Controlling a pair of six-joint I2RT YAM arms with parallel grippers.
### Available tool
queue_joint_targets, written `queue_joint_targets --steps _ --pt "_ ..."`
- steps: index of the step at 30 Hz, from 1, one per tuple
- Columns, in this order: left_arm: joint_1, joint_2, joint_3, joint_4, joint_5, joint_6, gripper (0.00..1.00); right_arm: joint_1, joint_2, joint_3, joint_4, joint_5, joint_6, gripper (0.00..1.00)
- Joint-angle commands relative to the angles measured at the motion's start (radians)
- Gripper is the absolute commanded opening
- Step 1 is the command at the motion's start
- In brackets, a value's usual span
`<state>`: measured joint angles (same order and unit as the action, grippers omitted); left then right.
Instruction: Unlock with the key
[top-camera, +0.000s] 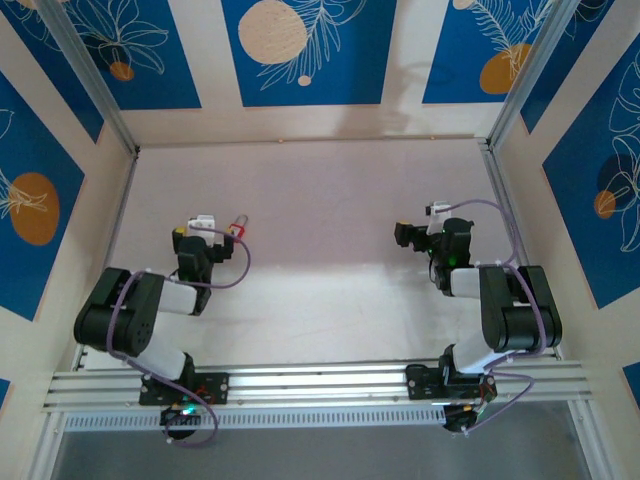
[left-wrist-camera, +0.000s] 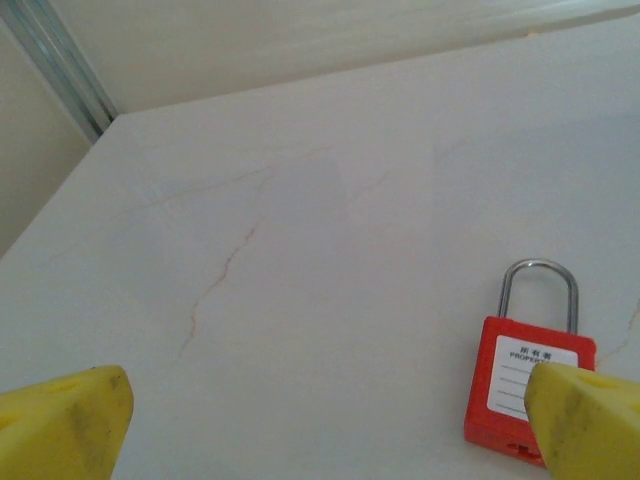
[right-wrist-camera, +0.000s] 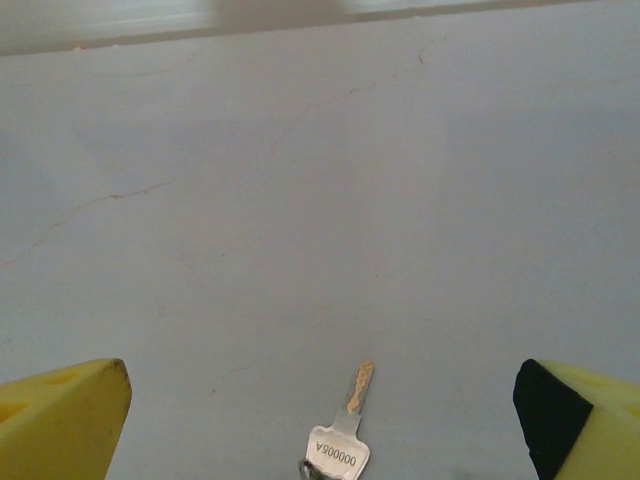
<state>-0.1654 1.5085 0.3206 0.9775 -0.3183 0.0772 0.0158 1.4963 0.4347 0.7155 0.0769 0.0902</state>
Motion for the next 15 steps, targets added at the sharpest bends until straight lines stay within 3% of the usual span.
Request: queue_joint_targets --steps 1,7,10,12,13,15 --pt "0.007 -0.158 0.030 -0.163 -0.005 0.001 1.00 0.028 -0.094 0.090 -0.176 0.036 -0.035 0.99" --pt "0.008 -0.431 0.196 -0.590 0.016 -0.057 1.00 0.134 -0.254 0.211 -0.413 0.100 -0.088 0.99" --pt "0.008 -0.529 0.294 -0.802 -0.065 -0.315 1.00 0.169 -0.307 0.382 -0.695 0.123 0.000 0.99" --pt "0.009 -0.591 0.366 -0.990 -0.093 -0.539 1.00 0.155 -0.312 0.502 -0.880 0.045 0.098 0.99" --pt "0.010 -0.623 0.385 -1.030 -0.037 -0.558 1.00 0.136 -0.305 0.541 -0.939 0.011 0.161 0.99" --pt "0.011 -0.679 0.360 -0.953 0.132 -0.429 1.00 0.072 -0.282 0.527 -0.923 -0.047 0.291 0.99"
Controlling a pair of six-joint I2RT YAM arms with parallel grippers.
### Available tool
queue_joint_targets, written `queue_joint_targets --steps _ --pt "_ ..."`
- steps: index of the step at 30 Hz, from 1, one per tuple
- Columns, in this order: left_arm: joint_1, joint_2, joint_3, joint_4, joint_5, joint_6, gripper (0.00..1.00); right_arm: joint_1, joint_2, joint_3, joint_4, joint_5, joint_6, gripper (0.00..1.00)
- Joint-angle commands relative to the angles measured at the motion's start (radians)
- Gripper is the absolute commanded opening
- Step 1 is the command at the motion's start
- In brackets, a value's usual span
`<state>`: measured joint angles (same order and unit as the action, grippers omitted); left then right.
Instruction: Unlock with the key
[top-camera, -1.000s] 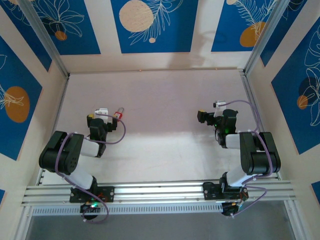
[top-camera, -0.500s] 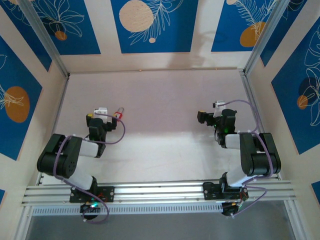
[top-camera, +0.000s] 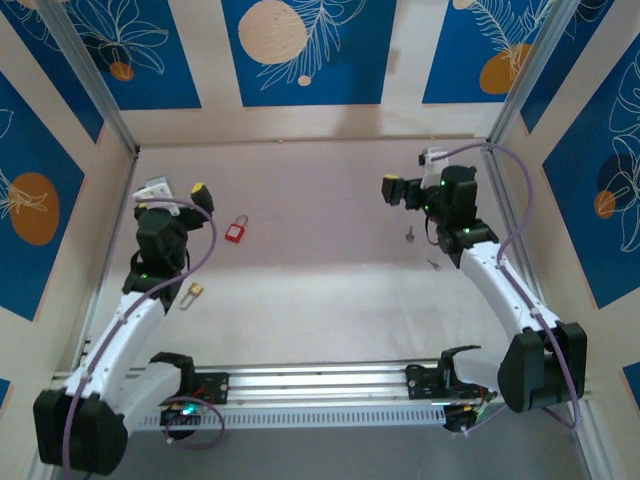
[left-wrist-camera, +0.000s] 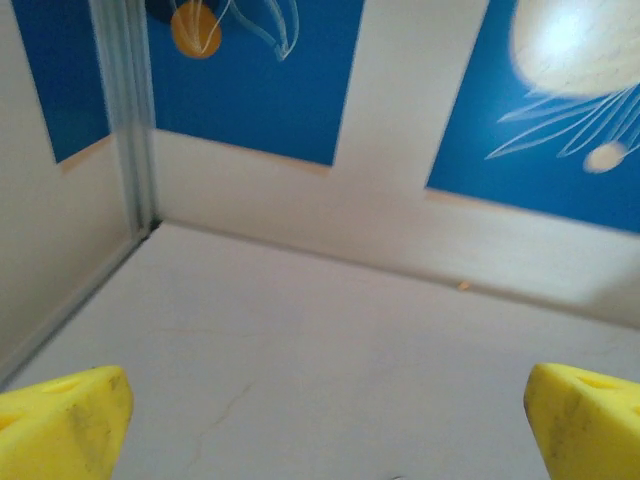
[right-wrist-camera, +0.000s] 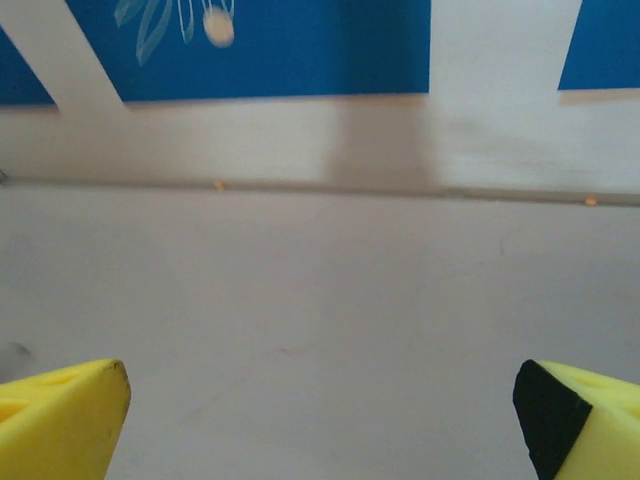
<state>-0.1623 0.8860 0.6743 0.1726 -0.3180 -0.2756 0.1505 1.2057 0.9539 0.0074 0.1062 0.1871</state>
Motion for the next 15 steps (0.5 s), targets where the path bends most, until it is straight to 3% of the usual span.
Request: queue_joint_targets --steps 1,3,5,8,15 --pt "0.009 -0.086 -0.029 -0.113 0.107 -0.158 1.00 -0.103 0.024 -0.014 -0.201 -0.101 0.285 0.99" --pt "0.015 -0.159 -0.093 -0.107 -0.006 -0.347 1.00 -0.198 0.065 -0.048 -0.154 -0.272 0.408 0.99" --pt "0.032 -0.210 -0.151 -0.024 0.050 -0.313 1.00 -0.251 0.117 -0.051 -0.143 -0.368 0.459 0.99" --pt "0.033 -0.215 -0.115 -0.100 0.050 -0.305 1.00 -0.237 0.151 -0.030 -0.181 -0.353 0.438 0.99" --pt "0.033 -0.087 0.101 -0.505 -0.082 -0.305 1.00 -0.091 0.162 -0.011 -0.231 -0.209 0.383 1.00"
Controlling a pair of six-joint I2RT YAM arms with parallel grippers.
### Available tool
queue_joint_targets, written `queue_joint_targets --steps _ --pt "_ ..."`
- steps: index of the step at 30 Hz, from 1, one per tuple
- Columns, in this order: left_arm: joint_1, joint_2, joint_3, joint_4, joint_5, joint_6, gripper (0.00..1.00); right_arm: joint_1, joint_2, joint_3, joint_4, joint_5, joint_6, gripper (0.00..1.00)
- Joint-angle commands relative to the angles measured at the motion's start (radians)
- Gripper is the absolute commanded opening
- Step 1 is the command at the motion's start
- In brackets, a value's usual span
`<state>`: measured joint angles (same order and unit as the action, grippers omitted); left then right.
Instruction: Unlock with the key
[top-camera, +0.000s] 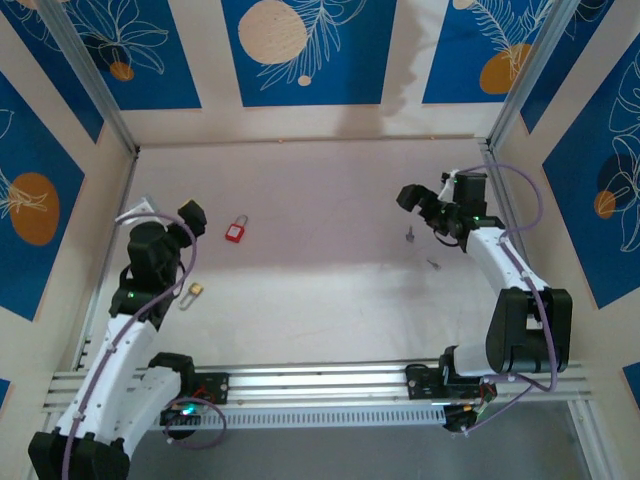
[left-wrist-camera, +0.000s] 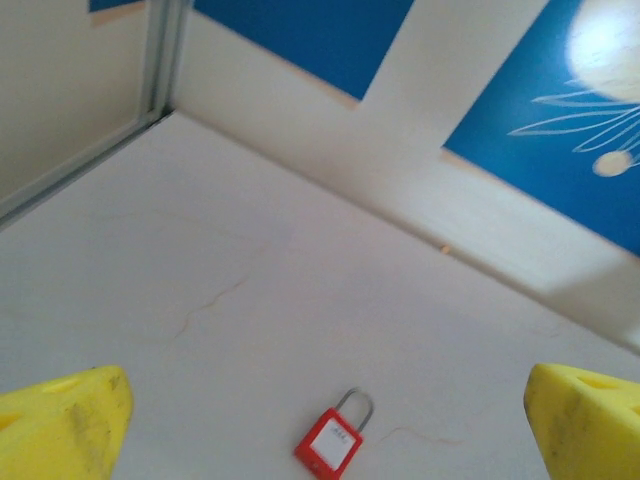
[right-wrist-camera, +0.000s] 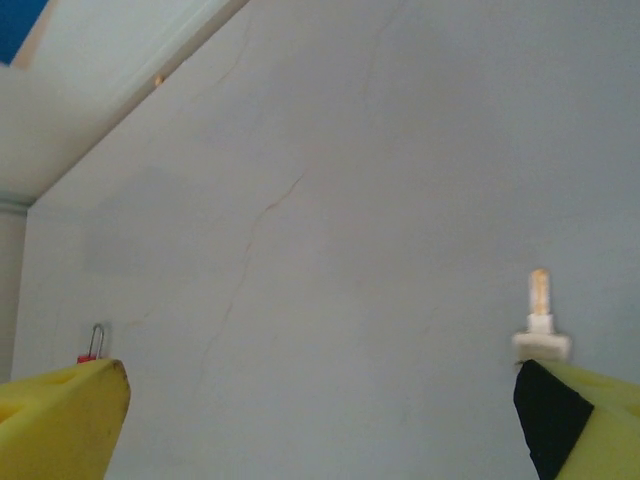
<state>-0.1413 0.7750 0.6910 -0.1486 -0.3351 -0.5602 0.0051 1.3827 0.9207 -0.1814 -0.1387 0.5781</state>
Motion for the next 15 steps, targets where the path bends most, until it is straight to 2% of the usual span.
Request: queue_joint_targets --steps 1,8,11,15 --pt "0.011 0.046 0.108 -0.226 -0.068 -0.020 1.00 0.083 -0.012 0.019 -0.041 0.068 -0.017 0.99" --pt "0.011 0.201 0.229 -0.402 0.002 0.027 0.97 0.247 0.008 0.040 -0.082 0.172 -0.065 0.90" --pt "0.010 0.276 0.273 -0.455 0.060 0.055 0.94 0.274 -0.007 0.037 -0.088 0.200 -0.082 0.88" --pt "0.008 0.375 0.316 -0.507 0.105 0.092 0.85 0.278 -0.033 0.028 -0.089 0.195 -0.077 0.87"
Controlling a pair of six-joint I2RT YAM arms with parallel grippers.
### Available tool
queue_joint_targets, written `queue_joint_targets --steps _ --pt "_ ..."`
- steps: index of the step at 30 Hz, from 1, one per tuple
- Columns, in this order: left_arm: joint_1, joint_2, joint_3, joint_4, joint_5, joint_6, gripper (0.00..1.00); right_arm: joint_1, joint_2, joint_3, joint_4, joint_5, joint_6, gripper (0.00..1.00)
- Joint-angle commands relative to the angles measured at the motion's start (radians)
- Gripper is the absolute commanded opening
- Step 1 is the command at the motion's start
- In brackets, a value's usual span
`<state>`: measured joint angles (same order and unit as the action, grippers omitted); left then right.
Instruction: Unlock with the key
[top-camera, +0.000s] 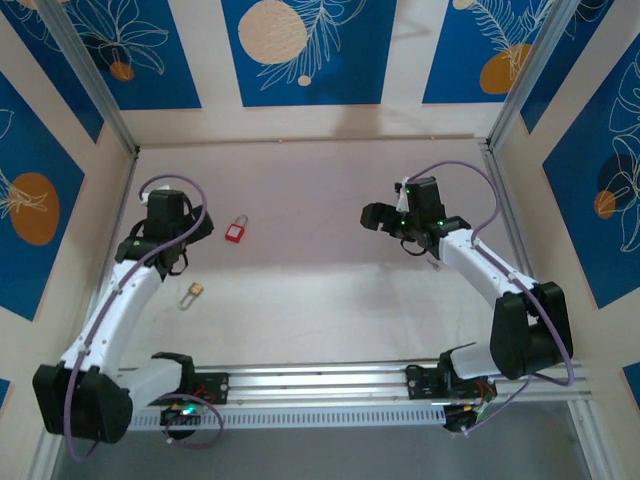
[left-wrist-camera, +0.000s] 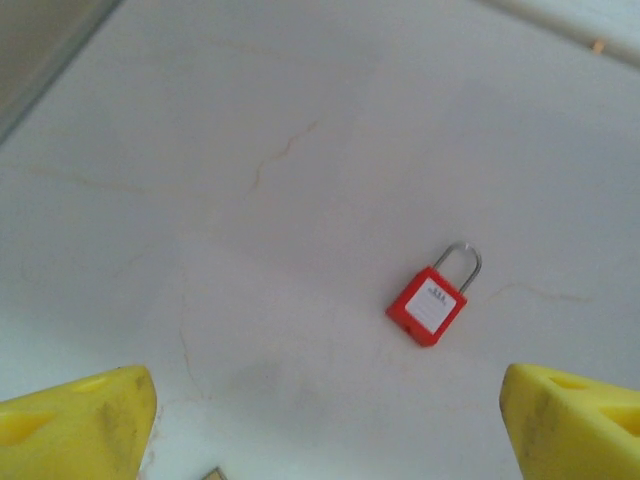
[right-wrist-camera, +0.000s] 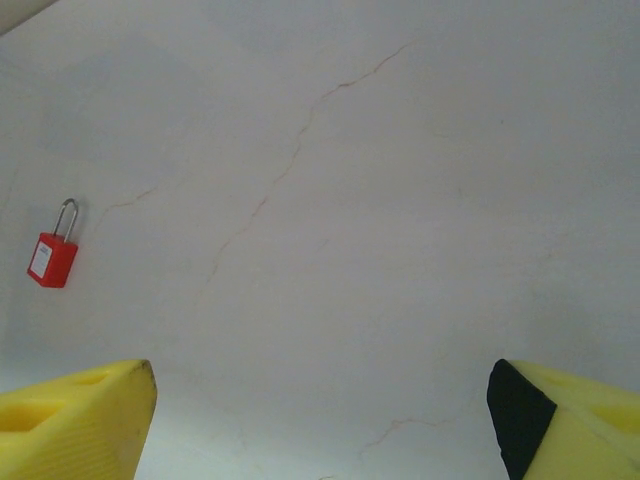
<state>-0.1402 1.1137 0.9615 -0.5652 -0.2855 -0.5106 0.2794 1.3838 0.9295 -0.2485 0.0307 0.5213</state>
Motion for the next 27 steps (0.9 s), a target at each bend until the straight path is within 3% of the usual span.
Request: queue_joint_targets --steps 1,9,17,21,27 --pt "0.008 0.062 0.055 -0.093 0.075 0.056 0.82 0.005 -0.038 0.019 -0.020 0.020 -0.022 0.87" --pt "0.000 0.242 0.135 -0.107 0.135 0.104 0.71 0.010 -0.040 0.023 -0.023 0.007 -0.029 0.86" --pt "-0.067 0.562 0.345 -0.129 0.190 0.163 0.66 0.009 -0.029 0.031 -0.044 -0.004 -0.025 0.86" --pt "-0.096 0.717 0.457 -0.174 0.149 0.181 0.60 0.007 -0.037 0.023 -0.050 -0.012 -0.021 0.86" --pt "-0.130 0.827 0.535 -0.208 0.060 0.213 0.61 0.005 -0.049 0.010 -0.067 -0.010 -0.020 0.86"
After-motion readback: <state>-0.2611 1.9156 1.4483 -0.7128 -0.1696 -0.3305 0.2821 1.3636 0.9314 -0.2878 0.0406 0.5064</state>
